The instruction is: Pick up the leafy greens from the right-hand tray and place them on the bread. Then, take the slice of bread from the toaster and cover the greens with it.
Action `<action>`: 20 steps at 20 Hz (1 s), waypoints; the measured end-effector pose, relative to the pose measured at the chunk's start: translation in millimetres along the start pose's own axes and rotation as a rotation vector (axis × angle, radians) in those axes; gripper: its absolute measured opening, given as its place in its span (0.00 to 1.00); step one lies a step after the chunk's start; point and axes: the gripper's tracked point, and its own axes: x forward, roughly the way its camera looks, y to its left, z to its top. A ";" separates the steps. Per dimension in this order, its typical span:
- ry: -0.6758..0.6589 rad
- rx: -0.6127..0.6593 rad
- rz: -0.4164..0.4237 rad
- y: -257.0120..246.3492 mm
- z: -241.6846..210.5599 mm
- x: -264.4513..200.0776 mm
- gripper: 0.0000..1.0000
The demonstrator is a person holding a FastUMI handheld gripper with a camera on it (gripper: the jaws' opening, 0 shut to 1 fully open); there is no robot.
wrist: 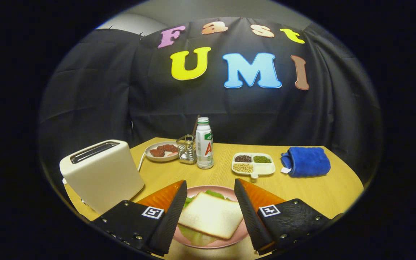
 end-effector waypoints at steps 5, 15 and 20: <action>-0.074 0.015 -0.061 -51.7 40.1 -17.1 0.81; -0.128 0.065 -0.142 -158.5 58.9 -56.4 0.81; -0.159 0.011 -0.236 -242.0 60.5 -91.3 0.81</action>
